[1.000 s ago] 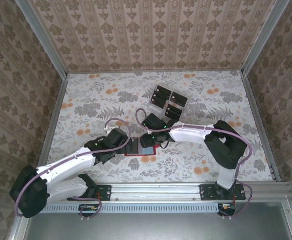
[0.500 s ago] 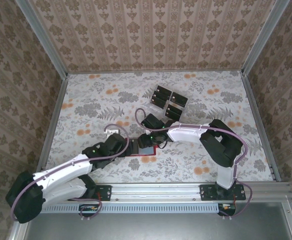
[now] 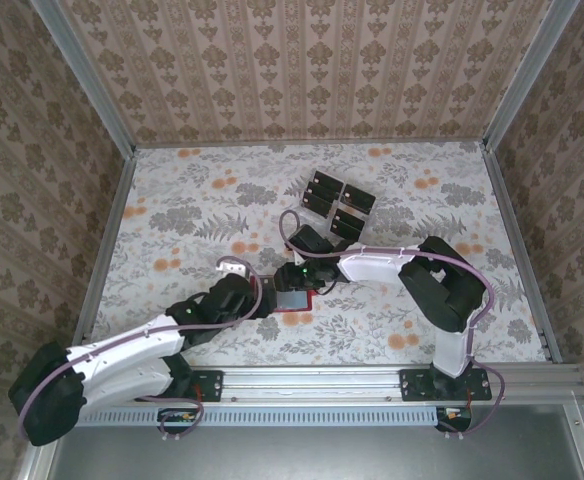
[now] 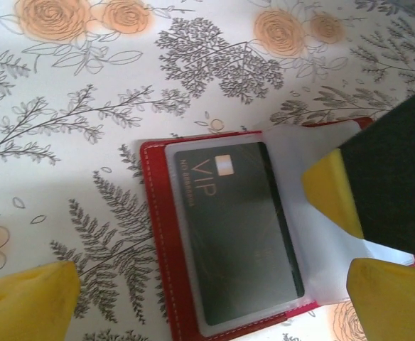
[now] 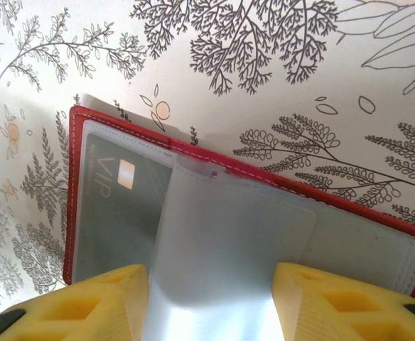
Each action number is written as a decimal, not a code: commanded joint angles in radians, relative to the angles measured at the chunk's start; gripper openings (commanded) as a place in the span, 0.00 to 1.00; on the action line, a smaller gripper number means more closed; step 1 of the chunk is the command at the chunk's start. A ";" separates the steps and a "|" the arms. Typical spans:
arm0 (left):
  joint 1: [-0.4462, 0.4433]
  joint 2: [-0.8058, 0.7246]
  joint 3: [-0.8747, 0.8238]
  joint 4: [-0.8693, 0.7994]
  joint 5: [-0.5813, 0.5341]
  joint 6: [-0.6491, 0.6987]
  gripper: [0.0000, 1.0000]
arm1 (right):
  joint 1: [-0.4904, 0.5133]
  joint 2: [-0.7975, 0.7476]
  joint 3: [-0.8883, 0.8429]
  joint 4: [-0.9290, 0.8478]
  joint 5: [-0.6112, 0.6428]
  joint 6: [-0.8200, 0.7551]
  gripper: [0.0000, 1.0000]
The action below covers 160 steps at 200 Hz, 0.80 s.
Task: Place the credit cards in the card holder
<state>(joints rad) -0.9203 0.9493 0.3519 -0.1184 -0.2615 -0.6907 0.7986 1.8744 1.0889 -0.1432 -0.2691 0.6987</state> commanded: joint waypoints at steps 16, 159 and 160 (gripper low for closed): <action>-0.022 0.034 -0.006 0.068 0.011 0.059 1.00 | -0.003 0.034 -0.036 -0.015 -0.012 0.050 0.52; -0.071 0.237 0.082 0.094 -0.074 0.105 1.00 | -0.005 0.030 -0.049 0.004 -0.025 0.067 0.52; -0.071 0.238 0.082 0.093 -0.074 0.105 1.00 | -0.004 0.030 -0.048 0.004 -0.025 0.067 0.52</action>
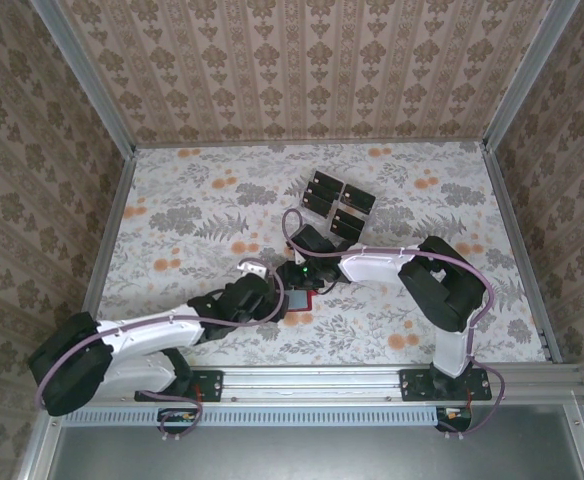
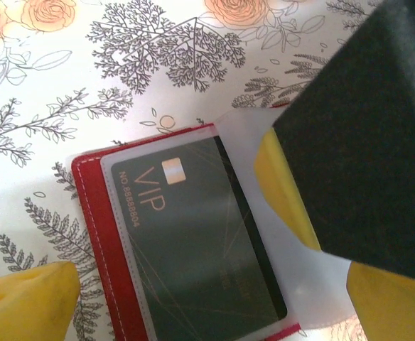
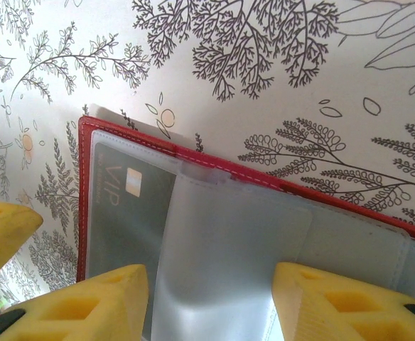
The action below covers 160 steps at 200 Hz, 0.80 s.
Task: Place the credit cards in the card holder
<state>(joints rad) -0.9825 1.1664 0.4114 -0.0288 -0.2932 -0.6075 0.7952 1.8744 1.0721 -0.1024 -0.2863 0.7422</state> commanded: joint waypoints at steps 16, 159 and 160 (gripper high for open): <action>-0.010 0.040 0.023 -0.005 -0.061 0.017 1.00 | -0.001 0.028 -0.034 -0.035 -0.012 0.024 0.52; -0.023 0.113 -0.033 0.020 -0.100 -0.032 1.00 | -0.023 -0.106 -0.079 -0.032 0.022 0.032 0.54; -0.023 0.113 -0.033 0.020 -0.100 -0.032 1.00 | -0.023 -0.106 -0.080 -0.032 0.022 0.032 0.55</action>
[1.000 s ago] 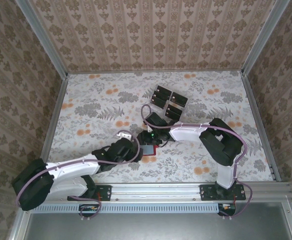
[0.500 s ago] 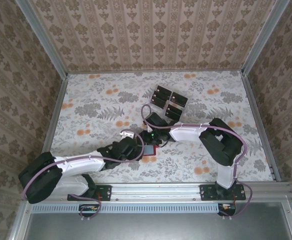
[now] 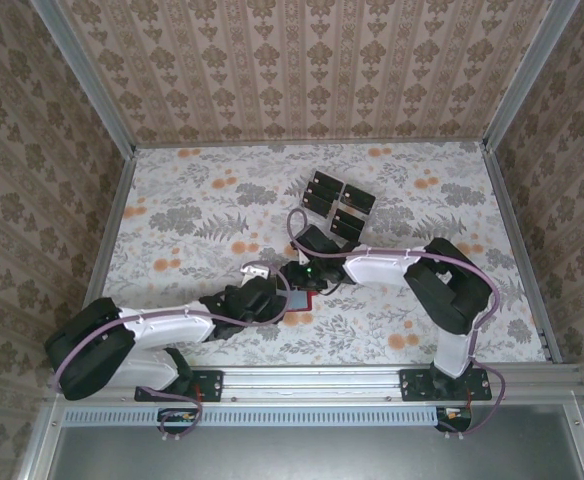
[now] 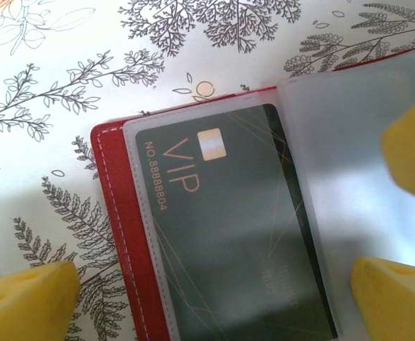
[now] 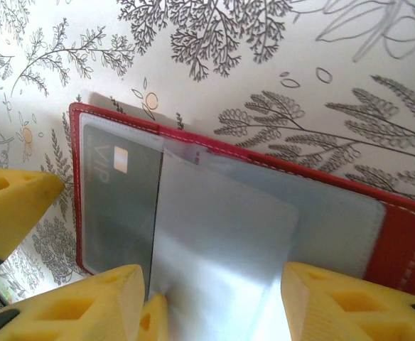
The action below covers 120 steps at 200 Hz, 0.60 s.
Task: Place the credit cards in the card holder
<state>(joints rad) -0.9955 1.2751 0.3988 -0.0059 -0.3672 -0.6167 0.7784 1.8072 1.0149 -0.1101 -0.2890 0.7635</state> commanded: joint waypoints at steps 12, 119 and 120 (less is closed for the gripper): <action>-0.009 0.006 -0.022 -0.001 -0.026 -0.023 1.00 | -0.006 -0.034 -0.027 -0.020 0.023 0.014 0.54; -0.010 -0.003 -0.024 -0.005 -0.030 -0.022 1.00 | -0.006 0.027 -0.021 0.050 -0.037 0.030 0.54; -0.010 -0.004 -0.025 -0.006 -0.030 -0.022 1.00 | -0.007 0.027 -0.021 0.050 -0.038 0.030 0.54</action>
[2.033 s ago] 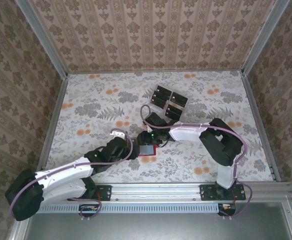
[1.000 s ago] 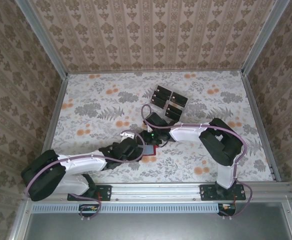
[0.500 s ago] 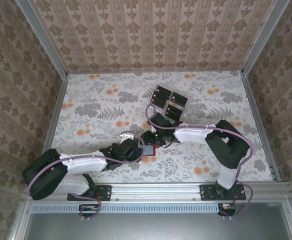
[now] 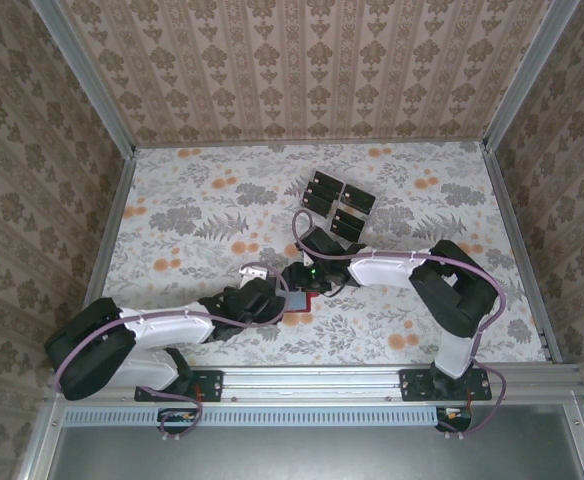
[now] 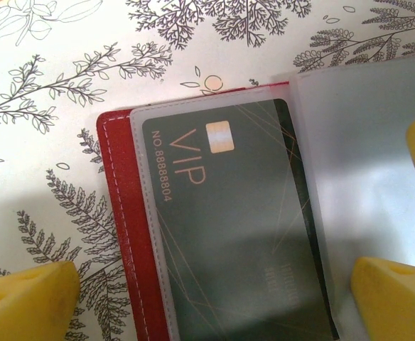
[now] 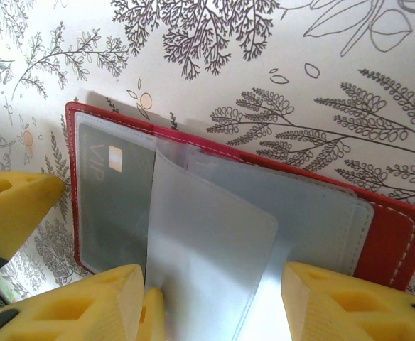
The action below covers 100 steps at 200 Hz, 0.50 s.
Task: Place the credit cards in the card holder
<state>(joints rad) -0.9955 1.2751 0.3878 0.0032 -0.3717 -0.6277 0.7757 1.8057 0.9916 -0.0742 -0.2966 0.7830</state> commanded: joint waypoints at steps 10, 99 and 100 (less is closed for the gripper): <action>-0.010 -0.006 -0.013 -0.015 -0.026 -0.011 1.00 | -0.003 0.031 0.004 0.020 -0.037 0.009 0.54; -0.010 -0.237 -0.027 -0.106 -0.069 -0.031 1.00 | 0.013 0.009 0.052 0.002 -0.084 0.016 0.54; -0.010 -0.242 -0.028 -0.108 -0.071 -0.032 1.00 | 0.014 0.009 0.054 0.001 -0.084 0.015 0.54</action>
<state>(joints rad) -0.9955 1.1358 0.3843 -0.0418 -0.3904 -0.6292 0.7769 1.8153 0.9970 -0.0513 -0.3531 0.7895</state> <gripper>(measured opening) 0.997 0.541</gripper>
